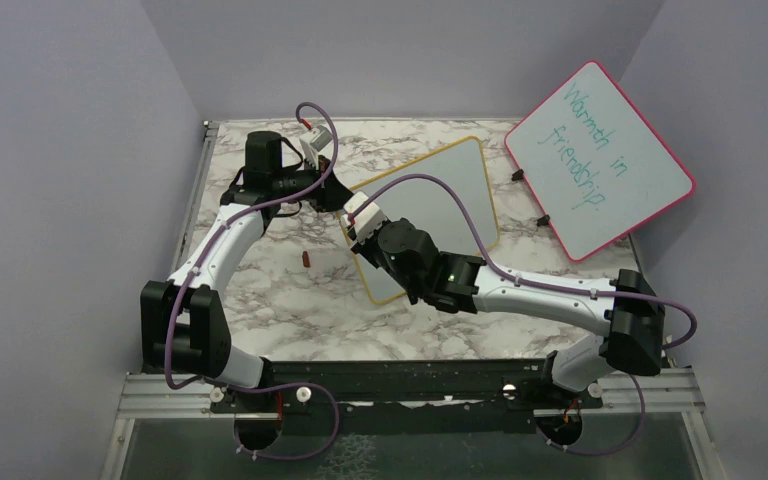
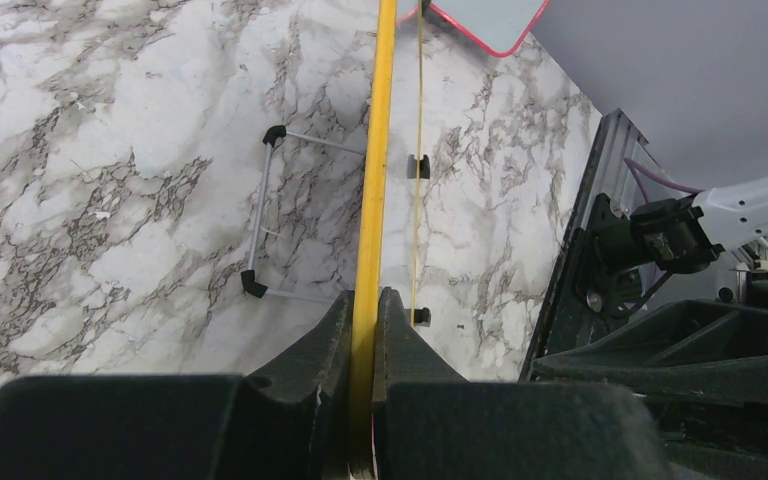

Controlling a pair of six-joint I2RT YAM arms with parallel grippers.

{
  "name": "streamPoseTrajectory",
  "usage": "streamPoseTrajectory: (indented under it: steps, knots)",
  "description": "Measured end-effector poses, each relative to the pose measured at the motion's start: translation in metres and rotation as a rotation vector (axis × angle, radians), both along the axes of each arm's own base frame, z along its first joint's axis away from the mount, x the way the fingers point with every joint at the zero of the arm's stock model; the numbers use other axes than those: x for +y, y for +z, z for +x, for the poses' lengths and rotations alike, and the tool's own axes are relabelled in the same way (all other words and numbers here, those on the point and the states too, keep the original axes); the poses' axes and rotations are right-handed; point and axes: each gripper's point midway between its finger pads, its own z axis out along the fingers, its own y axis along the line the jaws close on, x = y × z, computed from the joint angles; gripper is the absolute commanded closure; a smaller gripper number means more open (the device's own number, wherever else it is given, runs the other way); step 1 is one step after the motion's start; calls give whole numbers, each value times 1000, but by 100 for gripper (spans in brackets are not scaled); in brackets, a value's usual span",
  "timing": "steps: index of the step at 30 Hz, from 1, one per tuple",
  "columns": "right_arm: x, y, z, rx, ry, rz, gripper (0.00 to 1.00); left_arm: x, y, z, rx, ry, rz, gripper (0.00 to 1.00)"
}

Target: Write a sentence on the whiteboard

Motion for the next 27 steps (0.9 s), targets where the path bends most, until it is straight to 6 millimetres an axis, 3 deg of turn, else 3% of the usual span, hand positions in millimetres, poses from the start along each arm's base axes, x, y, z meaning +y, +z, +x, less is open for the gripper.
streamPoseTrajectory:
  steps: [27]
  knots:
    - [-1, -8, 1, 29, -25, -34, 99, 0, -1, 1, 3, 1, 0, 100]
